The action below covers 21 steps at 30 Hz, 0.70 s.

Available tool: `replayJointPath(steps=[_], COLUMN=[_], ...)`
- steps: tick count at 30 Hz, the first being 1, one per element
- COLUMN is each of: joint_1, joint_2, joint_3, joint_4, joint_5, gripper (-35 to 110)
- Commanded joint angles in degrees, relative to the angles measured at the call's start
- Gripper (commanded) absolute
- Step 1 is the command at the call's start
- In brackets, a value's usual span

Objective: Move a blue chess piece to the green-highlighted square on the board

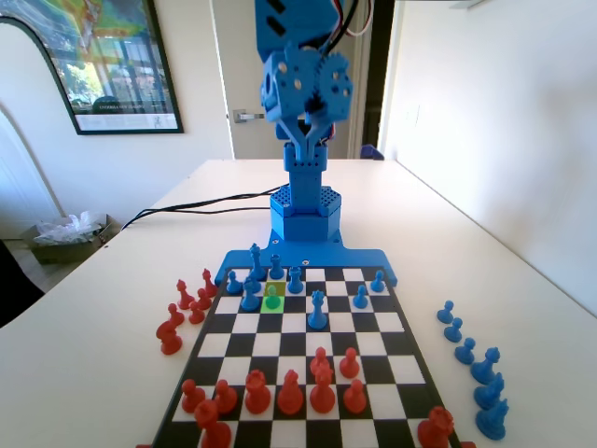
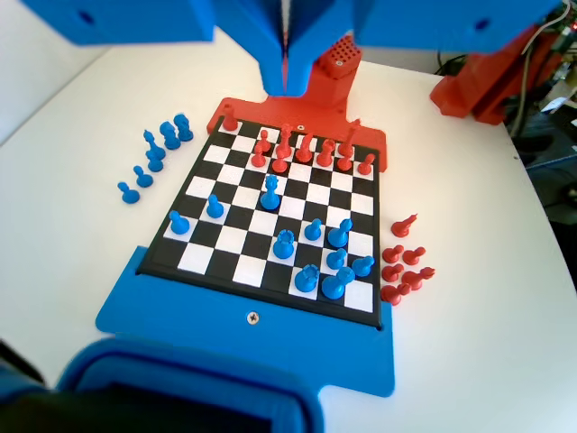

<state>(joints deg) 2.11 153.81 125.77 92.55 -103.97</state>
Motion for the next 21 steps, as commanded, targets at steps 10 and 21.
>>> replayJointPath(steps=[10, 21], joint_1=[-0.62, 0.00], joint_2=[15.03, 21.18], joint_3=[-1.23, -0.97], joint_4=[-0.88, -2.46], joint_5=[2.64, 3.08], gripper=[1, 1])
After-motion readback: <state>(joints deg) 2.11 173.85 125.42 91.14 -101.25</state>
